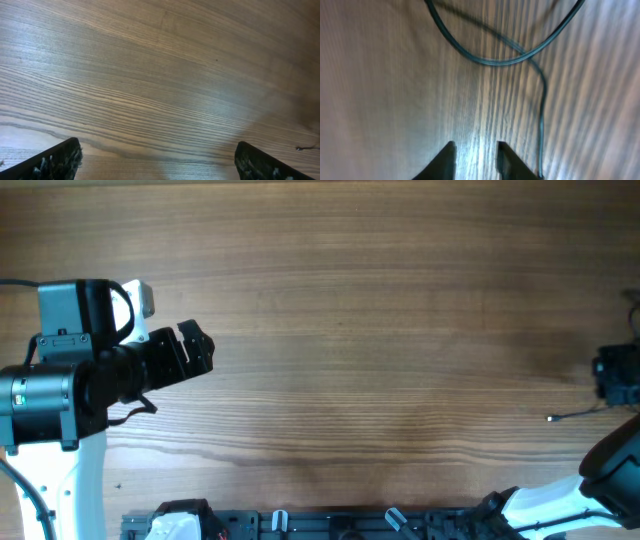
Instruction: Untangle cables
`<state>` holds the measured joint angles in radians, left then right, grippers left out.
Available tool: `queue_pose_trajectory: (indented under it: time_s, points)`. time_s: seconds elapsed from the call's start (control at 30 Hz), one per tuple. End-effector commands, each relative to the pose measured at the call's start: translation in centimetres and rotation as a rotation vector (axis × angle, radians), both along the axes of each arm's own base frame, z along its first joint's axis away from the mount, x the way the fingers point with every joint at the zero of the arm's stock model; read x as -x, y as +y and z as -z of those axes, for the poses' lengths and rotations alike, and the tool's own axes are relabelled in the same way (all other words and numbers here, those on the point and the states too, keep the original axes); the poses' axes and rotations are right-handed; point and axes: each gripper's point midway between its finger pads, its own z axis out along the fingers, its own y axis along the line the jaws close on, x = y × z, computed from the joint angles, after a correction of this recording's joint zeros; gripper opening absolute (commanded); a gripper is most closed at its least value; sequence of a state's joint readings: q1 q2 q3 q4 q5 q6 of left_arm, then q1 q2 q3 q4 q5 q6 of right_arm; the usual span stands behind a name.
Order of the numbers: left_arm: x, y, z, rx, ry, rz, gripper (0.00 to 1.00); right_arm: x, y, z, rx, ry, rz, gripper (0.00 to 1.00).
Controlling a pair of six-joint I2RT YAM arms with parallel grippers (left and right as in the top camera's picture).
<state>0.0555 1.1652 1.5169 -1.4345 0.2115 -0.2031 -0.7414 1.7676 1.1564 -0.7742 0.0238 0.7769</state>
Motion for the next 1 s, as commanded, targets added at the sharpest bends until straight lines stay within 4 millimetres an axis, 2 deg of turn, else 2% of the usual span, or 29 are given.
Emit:
queue_pose_trajectory:
  time_s: [0.0, 0.1, 0.2, 0.3, 0.37, 0.6, 0.77, 0.8, 0.9, 0.97]
  points:
    - [-0.1, -0.1, -0.3, 0.006, -0.012, 0.014, 1.00, 0.5, 0.1, 2.0, 0.026, 0.012, -0.025, 0.16]
    - [-0.1, -0.1, -0.3, 0.007, -0.013, 0.014, 1.00, 1.8, -1.6, 2.8, 0.138, 0.067, 0.002, 0.06]
    - [-0.1, -0.1, -0.3, 0.007, -0.013, 0.014, 1.00, 4.1, -2.5, 3.8, 0.229, 0.148, 0.068, 0.04]
    - [-0.1, -0.1, -0.3, 0.007, -0.011, 0.014, 1.00, 3.9, -3.2, 4.7, 0.292, 0.106, 0.080, 0.04]
    - [-0.1, -0.1, -0.3, 0.008, -0.011, 0.014, 1.00, 3.7, -4.0, 4.7, 0.344, 0.088, 0.094, 0.04]
    - [0.0, -0.9, -0.5, 0.046, -0.014, 0.035, 1.00, 3.0, -8.6, 2.2, 0.546, -0.001, 0.197, 0.04]
    - [0.0, -0.9, -0.5, 0.046, -0.015, 0.035, 1.00, 4.9, -12.9, 0.2, 0.640, -0.082, 0.333, 0.04]
    - [0.0, -0.9, -0.5, 0.046, -0.015, 0.035, 0.99, 5.4, -14.4, -0.4, 0.651, -0.151, 0.371, 0.04]
    - [-0.1, -0.9, -0.5, 0.046, -0.016, 0.035, 1.00, 5.4, -16.8, -1.9, 0.649, -0.328, 0.429, 0.04]
    - [-0.1, -0.8, -0.5, 0.046, -0.016, 0.035, 1.00, 4.5, -17.4, -2.6, 0.617, -0.441, 0.401, 0.05]
